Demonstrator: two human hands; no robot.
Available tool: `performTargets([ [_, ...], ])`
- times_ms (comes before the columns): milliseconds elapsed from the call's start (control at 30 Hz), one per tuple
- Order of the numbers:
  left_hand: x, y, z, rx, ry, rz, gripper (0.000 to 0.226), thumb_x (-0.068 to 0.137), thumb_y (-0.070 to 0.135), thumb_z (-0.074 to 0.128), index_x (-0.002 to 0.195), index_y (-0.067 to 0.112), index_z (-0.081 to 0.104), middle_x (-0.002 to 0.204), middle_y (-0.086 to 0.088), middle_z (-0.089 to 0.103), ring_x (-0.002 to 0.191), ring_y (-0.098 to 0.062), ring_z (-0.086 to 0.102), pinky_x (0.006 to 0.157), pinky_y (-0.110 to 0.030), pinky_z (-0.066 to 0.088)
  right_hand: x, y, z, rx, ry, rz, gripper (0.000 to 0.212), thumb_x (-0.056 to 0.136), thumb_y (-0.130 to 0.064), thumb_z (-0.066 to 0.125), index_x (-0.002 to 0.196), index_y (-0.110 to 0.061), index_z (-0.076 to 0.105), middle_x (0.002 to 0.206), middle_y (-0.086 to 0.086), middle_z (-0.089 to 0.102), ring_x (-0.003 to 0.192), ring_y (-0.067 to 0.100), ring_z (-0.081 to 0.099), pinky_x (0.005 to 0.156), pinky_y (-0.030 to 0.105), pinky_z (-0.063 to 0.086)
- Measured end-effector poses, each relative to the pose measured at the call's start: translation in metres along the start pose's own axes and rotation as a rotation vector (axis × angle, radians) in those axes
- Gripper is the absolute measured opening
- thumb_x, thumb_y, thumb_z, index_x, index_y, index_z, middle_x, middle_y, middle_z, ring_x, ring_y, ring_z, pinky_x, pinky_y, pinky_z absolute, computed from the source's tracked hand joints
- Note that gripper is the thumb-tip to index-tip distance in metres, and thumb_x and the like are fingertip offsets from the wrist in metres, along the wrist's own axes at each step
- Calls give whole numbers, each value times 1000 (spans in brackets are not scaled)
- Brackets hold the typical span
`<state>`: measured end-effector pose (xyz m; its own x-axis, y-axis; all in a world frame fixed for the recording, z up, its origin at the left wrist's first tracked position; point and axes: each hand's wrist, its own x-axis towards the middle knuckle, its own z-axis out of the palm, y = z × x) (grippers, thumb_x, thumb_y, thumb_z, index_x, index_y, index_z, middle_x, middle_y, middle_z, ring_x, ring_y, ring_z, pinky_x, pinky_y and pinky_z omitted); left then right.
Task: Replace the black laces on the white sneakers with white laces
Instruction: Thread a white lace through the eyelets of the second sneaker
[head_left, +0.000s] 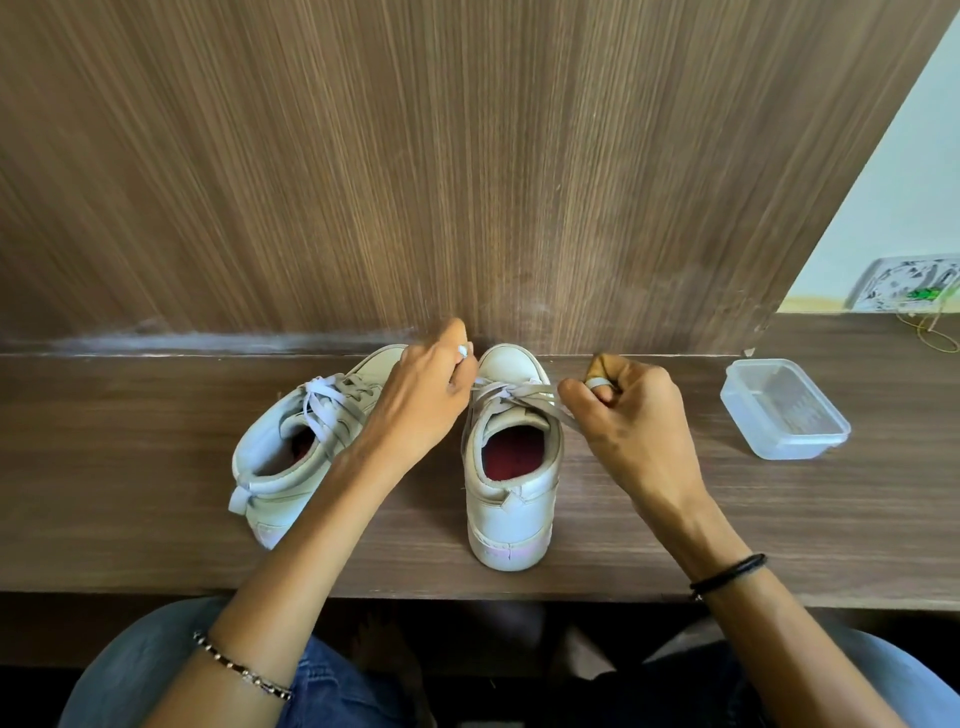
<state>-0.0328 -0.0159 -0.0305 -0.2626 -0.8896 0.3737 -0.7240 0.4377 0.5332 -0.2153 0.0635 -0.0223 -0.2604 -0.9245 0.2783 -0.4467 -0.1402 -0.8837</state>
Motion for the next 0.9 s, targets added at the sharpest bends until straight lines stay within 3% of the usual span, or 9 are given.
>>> performTargets([
  [167, 4, -8, 2, 124, -13, 109, 25, 101, -1, 42, 82, 12, 31, 65, -7, 42, 56, -32, 41, 56, -48, 39, 3, 3, -5, -19, -19, -24, 45, 87, -6, 62, 63, -19, 26, 55, -4, 26, 55, 12, 21, 46, 26, 24],
  [300, 0, -10, 3, 111, -5, 97, 26, 99, -1, 44, 81, 12, 31, 64, -1, 40, 57, -27, 37, 56, -39, 31, 1, 3, -6, 26, -24, -10, 45, 88, -5, 62, 64, -16, 26, 54, -7, 25, 54, 11, 21, 45, 24, 24],
  [400, -6, -12, 3, 43, 29, 71, 30, 98, 11, 57, 79, 15, 34, 61, 9, 37, 59, -22, 38, 56, -37, 25, 1, 4, -9, 93, -65, 63, 38, 90, -11, 66, 67, -16, 36, 53, -11, 32, 51, 10, 26, 47, 23, 28],
  [533, -15, -6, 0, 13, 47, 75, 16, 96, 28, 64, 93, 21, 50, 84, 15, 53, 76, -13, 52, 65, -37, 46, 3, 6, -7, 78, -114, 114, 35, 92, -38, 72, 75, -16, 51, 61, -8, 47, 63, 13, 48, 63, 44, 49],
  [567, -17, -4, -2, -11, 50, 75, 15, 96, 31, 65, 101, 23, 52, 94, 17, 57, 83, -9, 56, 71, -36, 50, 2, 5, -6, 58, -118, 109, 34, 92, -41, 73, 78, -16, 55, 61, -12, 49, 63, 9, 51, 66, 41, 50],
  [667, -23, -3, -6, -88, 59, 63, 34, 95, 32, 68, 123, 27, 50, 122, 19, 59, 101, -2, 62, 85, -39, 54, -1, 1, -1, 3, -117, 71, 23, 92, -41, 73, 90, -20, 63, 69, -12, 60, 61, 0, 53, 59, 16, 43],
  [733, -28, -3, -10, -90, 75, 46, 41, 95, 31, 68, 130, 26, 48, 129, 17, 57, 107, -2, 60, 85, -39, 53, -5, -1, 0, -7, -106, 57, 22, 92, -41, 73, 98, -23, 62, 87, -8, 67, 72, 2, 60, 64, 15, 44],
  [800, -30, -3, -18, -75, 108, 49, 37, 96, 29, 66, 130, 25, 51, 127, 16, 57, 109, -1, 58, 83, -37, 52, -9, -1, -1, -22, -87, 37, 24, 93, -41, 72, 106, -25, 60, 106, -7, 66, 90, 8, 64, 74, 23, 48],
  [900, -33, -9, -38, -36, 222, 85, 23, 94, 22, 61, 117, 20, 60, 115, 11, 62, 106, -9, 62, 87, -41, 51, -19, -4, -5, -55, -101, 37, 28, 93, -40, 72, 112, -27, 57, 115, -13, 59, 101, 3, 57, 79, 20, 43],
])
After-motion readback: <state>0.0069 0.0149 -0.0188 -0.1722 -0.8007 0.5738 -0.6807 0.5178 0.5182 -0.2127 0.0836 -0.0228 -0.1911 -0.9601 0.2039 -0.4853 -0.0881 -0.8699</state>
